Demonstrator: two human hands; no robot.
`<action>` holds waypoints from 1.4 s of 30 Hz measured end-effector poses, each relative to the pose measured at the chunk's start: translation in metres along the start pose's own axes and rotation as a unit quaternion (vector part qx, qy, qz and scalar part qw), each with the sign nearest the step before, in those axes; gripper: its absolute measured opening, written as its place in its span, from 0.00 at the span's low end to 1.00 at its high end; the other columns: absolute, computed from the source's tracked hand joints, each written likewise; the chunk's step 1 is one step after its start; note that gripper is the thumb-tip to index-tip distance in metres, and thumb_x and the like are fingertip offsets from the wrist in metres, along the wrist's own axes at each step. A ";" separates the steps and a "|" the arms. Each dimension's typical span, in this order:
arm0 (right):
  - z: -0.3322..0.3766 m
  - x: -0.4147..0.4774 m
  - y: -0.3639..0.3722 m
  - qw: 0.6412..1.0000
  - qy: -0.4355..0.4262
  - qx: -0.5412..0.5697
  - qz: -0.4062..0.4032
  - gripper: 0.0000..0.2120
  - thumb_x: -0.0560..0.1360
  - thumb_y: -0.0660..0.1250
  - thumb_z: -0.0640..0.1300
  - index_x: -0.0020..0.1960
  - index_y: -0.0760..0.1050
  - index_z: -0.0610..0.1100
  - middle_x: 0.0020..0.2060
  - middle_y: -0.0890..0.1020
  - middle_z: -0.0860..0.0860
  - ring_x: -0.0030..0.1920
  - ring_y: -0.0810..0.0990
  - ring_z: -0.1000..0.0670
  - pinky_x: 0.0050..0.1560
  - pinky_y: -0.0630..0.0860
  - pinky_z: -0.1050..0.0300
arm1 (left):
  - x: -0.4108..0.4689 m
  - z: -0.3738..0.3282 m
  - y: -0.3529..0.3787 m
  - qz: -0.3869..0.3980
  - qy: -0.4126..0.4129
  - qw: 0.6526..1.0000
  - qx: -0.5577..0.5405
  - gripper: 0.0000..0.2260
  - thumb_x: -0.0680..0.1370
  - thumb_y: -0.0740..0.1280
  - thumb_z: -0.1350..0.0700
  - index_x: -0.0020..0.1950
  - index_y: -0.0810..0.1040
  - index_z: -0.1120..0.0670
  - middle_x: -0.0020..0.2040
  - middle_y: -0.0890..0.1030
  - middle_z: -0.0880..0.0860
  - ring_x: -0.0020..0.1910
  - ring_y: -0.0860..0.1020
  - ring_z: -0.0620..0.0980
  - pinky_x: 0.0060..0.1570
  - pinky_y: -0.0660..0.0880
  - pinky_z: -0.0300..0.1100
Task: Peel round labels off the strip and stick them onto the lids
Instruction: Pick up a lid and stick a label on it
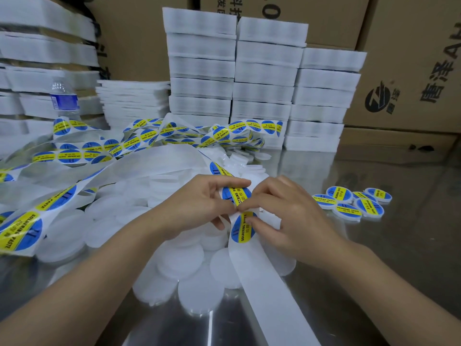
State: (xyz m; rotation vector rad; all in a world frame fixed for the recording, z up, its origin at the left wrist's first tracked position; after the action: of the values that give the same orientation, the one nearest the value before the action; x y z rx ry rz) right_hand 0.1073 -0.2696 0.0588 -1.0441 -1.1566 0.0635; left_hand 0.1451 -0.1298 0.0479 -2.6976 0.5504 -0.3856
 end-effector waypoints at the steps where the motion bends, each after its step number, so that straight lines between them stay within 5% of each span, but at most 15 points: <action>1: -0.001 0.000 -0.001 1.000 -0.001 -0.003 -0.010 0.07 0.68 0.71 0.41 0.46 0.83 0.45 0.40 0.79 0.49 0.40 0.76 0.46 0.39 0.74 0.50 | 0.000 0.000 -0.001 -0.003 0.002 1.000 -0.001 0.20 0.75 0.65 0.69 0.56 0.77 0.44 0.23 0.76 0.40 0.24 0.74 0.38 0.27 0.74 0.32; 14: 0.000 0.002 -0.007 0.998 -0.011 -0.005 -0.067 0.02 0.66 0.74 0.42 0.38 0.83 0.45 0.35 0.78 0.50 0.36 0.76 0.46 0.38 0.70 0.55 | 0.000 0.002 -0.002 -0.017 0.008 1.000 -0.024 0.20 0.74 0.65 0.69 0.53 0.79 0.44 0.25 0.78 0.42 0.24 0.75 0.40 0.26 0.72 0.33; 23: 0.004 0.002 -0.005 0.998 0.007 0.054 -0.028 0.01 0.68 0.73 0.42 0.38 0.84 0.46 0.35 0.79 0.51 0.38 0.76 0.46 0.37 0.74 0.47 | 0.003 0.000 -0.026 -0.189 0.055 0.974 -0.113 0.18 0.76 0.68 0.57 0.54 0.76 0.33 0.35 0.84 0.43 0.29 0.80 0.43 0.28 0.76 0.37; 30: 0.006 0.002 -0.004 0.998 0.010 0.066 -0.021 0.01 0.67 0.74 0.41 0.38 0.84 0.46 0.34 0.77 0.51 0.37 0.74 0.49 0.38 0.72 0.53 | 0.005 0.010 -0.014 -0.150 -0.015 0.986 -0.072 0.29 0.72 0.72 0.49 0.70 0.66 0.36 0.35 0.83 0.57 0.31 0.79 0.44 0.26 0.74 0.34; 34: 0.008 0.001 -0.001 0.996 0.017 0.082 0.007 0.01 0.68 0.73 0.43 0.38 0.84 0.47 0.34 0.78 0.52 0.38 0.72 0.53 0.40 0.70 0.59 | 0.007 0.014 -0.013 -0.154 -0.024 0.982 -0.105 0.36 0.75 0.70 0.55 0.75 0.54 0.39 0.36 0.85 0.50 0.33 0.83 0.48 0.27 0.77 0.39; 37: 0.008 0.000 0.001 0.994 0.030 0.097 0.033 0.01 0.68 0.73 0.44 0.38 0.83 0.47 0.35 0.77 0.53 0.39 0.72 0.53 0.41 0.71 0.57 | 0.006 0.017 -0.024 -0.210 -0.005 0.970 -0.124 0.39 0.75 0.69 0.61 0.74 0.52 0.34 0.45 0.85 0.56 0.37 0.83 0.52 0.32 0.80 0.44; 40: 0.007 0.000 0.001 0.992 0.041 0.107 0.055 0.01 0.67 0.73 0.44 0.39 0.83 0.48 0.35 0.77 0.54 0.40 0.71 0.56 0.42 0.71 0.58 | 0.006 0.021 -0.035 -0.270 0.007 0.952 -0.140 0.39 0.75 0.67 0.65 0.71 0.54 0.30 0.42 0.85 0.50 0.37 0.81 0.50 0.30 0.79 0.42; 42: 0.007 0.000 0.001 0.989 0.049 0.118 0.074 0.01 0.67 0.74 0.43 0.39 0.83 0.48 0.35 0.76 0.54 0.40 0.71 0.57 0.42 0.71 0.60 | 0.005 0.023 -0.041 -0.308 0.000 0.942 -0.136 0.40 0.74 0.67 0.66 0.71 0.54 0.30 0.48 0.83 0.46 0.41 0.81 0.49 0.36 0.80 0.43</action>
State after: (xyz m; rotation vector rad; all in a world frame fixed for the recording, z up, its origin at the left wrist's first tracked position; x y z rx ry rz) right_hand 0.1021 -0.2645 0.0576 -0.9107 -0.9556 0.2570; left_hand 0.1704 -0.0901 0.0449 -3.0938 -0.2897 -0.4963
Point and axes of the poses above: each hand's wrist, its own x-axis towards the middle knuckle, its own y-axis out of the palm, z = x × y, the point moved 5 cm from there along x, towards the middle knuckle
